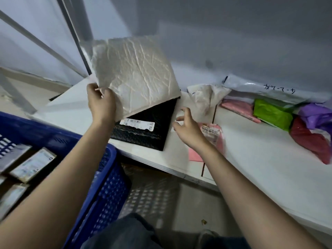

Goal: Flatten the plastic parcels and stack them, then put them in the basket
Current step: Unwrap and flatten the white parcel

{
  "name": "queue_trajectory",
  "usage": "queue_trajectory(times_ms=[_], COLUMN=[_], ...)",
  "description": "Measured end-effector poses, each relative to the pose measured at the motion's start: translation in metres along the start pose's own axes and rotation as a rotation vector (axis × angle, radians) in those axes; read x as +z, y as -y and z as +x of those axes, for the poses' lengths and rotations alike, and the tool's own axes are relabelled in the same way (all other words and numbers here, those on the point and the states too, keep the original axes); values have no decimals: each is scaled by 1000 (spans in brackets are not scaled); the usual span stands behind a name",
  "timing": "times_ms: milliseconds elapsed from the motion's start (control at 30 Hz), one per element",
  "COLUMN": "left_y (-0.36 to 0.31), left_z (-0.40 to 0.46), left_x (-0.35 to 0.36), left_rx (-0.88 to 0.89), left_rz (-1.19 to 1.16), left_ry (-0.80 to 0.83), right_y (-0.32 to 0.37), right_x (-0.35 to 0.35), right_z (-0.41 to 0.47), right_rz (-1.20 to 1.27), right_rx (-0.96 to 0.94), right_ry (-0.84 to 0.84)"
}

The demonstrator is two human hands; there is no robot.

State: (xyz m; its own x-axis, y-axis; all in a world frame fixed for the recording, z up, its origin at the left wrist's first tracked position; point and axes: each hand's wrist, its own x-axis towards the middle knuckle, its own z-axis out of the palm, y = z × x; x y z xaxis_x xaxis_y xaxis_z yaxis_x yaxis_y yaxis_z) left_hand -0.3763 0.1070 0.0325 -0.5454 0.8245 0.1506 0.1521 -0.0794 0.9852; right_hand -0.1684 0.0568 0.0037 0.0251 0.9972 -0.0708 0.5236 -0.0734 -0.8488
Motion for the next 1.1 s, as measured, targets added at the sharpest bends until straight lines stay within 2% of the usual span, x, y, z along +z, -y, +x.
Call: queue_trajectory(times_ms=[100, 200, 300, 400, 500, 600, 700, 800, 867, 967, 1033, 1100], left_y=[31, 50, 66, 79, 93, 104, 108, 115, 121, 127, 130, 134], left_z=[-7, -21, -25, -25, -13, 5, 22, 32, 34, 35, 41, 46], left_x=[7, 21, 36, 44, 43, 33, 25, 35, 49, 66, 70, 69], left_rx=[-286, -435, -578, -640, -682, -444, -53, 246, 344, 351, 315, 292], left_rz=[-247, -449, -552, -501, -241, 171, 508, 760, 932, 1107, 1187, 1233], left_ry=[51, 120, 138, 225, 191, 23, -41, 218, 451, 691, 796, 877], right_y=[2, 5, 8, 2, -10, -23, -32, -35, -36, -34, -37, -44], right_x=[26, 48, 64, 79, 86, 88, 92, 98, 100, 95, 93, 92], right_z=[9, 19, 30, 48, 64, 74, 76, 75, 75, 80, 89, 95], right_rz=[72, 153, 216, 244, 117, 64, -14, -152, -370, -595, -689, -758], right_rx=[3, -7, 12, 32, 62, 106, 102, 123, 103, -71, -151, -148], right_ry=[42, 82, 79, -9, -95, -138, -134, -96, -146, -218, -109, 55])
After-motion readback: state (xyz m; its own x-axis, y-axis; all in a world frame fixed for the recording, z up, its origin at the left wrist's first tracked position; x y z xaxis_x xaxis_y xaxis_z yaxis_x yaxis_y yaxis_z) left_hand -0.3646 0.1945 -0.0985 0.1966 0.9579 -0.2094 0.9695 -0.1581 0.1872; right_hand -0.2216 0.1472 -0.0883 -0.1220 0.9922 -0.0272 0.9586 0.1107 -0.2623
